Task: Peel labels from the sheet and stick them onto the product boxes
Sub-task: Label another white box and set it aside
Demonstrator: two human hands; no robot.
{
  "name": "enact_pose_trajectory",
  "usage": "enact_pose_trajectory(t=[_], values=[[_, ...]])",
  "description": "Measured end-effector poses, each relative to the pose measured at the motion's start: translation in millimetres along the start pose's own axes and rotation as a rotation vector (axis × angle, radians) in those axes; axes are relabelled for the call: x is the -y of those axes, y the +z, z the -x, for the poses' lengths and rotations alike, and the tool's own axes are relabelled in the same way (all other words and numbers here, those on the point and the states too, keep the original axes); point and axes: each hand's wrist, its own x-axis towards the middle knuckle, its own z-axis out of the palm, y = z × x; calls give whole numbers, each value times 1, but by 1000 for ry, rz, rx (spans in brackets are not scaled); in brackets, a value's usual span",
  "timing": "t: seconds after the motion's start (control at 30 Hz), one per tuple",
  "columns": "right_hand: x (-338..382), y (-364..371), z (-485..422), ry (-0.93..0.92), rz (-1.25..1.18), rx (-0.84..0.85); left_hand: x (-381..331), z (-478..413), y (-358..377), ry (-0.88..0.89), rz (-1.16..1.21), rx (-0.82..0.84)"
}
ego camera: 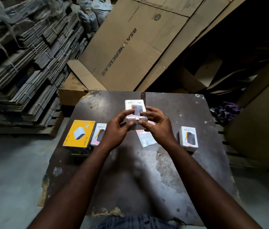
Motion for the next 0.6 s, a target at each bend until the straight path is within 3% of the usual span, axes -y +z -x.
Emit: enact_pose_trajectory(t=[0.23,0.4,0.6], values=[[9,-4,-6,87,4,135,2,0,3,-6,13,-113],[17,6,-4,78,54,8,-1,-2,5,16,-44,-124],[15,6,-3,25,116,-4,-3,-3,2,-15,-57,-98]])
